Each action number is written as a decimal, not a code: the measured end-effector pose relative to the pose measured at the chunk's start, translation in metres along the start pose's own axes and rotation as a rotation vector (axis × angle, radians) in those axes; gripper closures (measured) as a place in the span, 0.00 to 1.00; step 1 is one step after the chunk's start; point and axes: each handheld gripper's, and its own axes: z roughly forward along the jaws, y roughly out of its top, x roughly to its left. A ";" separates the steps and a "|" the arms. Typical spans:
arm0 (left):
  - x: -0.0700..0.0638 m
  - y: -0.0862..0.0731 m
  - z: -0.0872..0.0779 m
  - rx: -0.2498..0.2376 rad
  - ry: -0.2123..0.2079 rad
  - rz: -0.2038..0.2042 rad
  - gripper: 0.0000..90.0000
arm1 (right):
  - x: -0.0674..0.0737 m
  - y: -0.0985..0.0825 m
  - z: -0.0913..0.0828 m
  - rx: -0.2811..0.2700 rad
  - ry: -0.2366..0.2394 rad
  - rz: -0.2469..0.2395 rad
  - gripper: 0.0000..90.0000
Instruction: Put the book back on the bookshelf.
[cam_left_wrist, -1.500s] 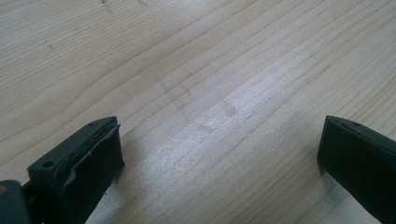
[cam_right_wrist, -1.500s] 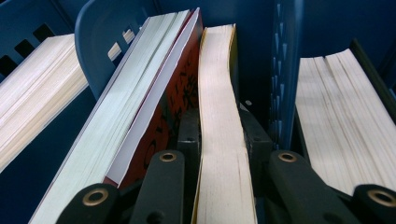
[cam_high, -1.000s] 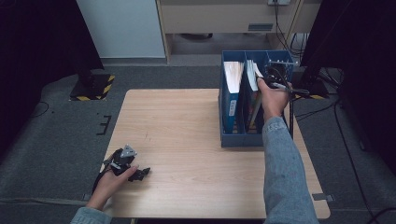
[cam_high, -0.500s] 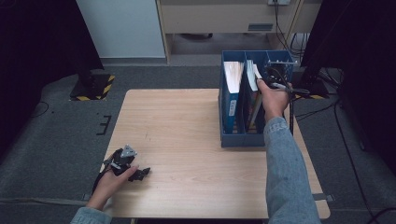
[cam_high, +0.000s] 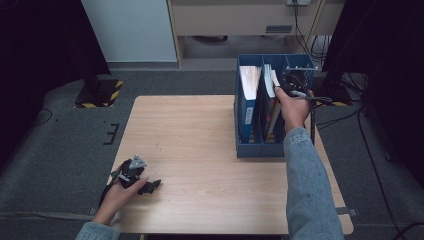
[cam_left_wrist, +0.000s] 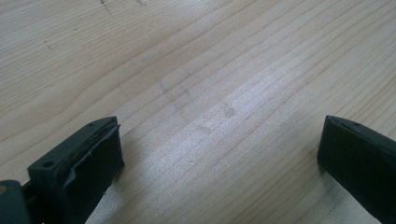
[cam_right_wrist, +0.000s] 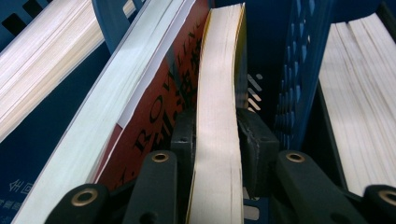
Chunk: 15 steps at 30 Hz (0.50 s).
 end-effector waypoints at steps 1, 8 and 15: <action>0.000 0.000 0.000 0.000 0.000 0.000 0.00 | -0.001 0.000 0.000 0.000 0.004 0.004 0.77; 0.000 0.000 0.000 -0.002 0.000 0.001 0.00 | -0.001 -0.002 -0.001 0.003 0.009 -0.004 0.75; 0.000 0.000 0.000 -0.002 -0.001 0.001 0.00 | 0.000 -0.002 -0.002 0.007 0.010 -0.008 0.72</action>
